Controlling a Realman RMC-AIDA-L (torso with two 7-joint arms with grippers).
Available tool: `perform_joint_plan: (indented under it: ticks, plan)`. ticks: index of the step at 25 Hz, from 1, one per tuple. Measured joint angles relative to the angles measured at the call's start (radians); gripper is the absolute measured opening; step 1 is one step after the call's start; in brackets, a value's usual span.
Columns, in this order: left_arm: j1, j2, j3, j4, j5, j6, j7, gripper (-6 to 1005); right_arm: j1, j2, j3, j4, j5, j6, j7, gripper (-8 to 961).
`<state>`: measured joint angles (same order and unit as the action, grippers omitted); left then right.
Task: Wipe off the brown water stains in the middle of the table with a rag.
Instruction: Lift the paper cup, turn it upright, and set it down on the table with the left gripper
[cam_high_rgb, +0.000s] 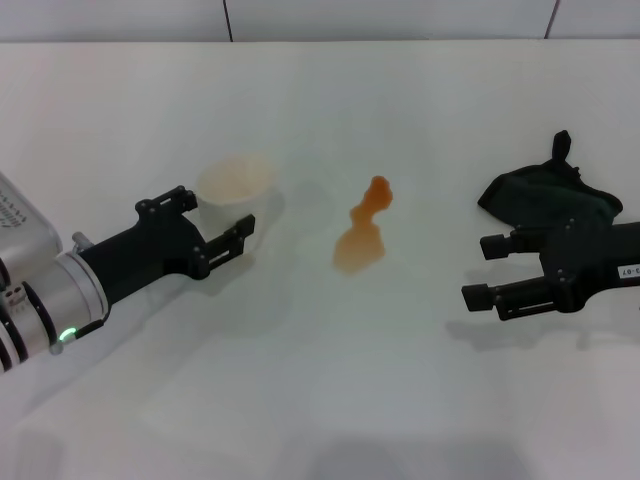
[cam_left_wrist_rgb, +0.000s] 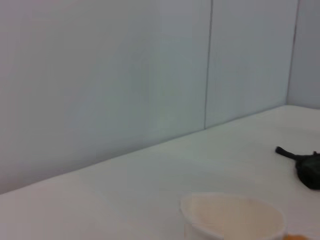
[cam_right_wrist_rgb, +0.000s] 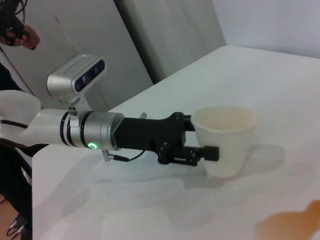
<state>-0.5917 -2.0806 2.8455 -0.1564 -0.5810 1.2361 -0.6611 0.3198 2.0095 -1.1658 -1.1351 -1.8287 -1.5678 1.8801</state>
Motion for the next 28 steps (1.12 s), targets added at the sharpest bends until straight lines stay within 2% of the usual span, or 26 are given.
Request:
perform_joint_plan:
  ticks: [5,10,16,28]
  plan:
    - [0.004,-0.001,0.000,-0.001,0.002,0.007,-0.010,649,0.000,0.000,0.000,-0.004,0.000,0.000,0.001,873]
    - [0.004,0.001,0.000,-0.025,-0.005,0.047,-0.021,826,0.001,0.000,0.000,-0.005,-0.001,0.000,0.003,873]
    - [0.013,0.000,0.000,-0.055,-0.005,0.073,-0.037,896,0.001,0.000,0.003,-0.005,-0.001,0.001,0.005,873]
    - [0.036,-0.002,0.000,-0.168,0.018,0.204,-0.092,886,0.005,0.000,0.000,-0.005,0.000,0.009,0.009,873]
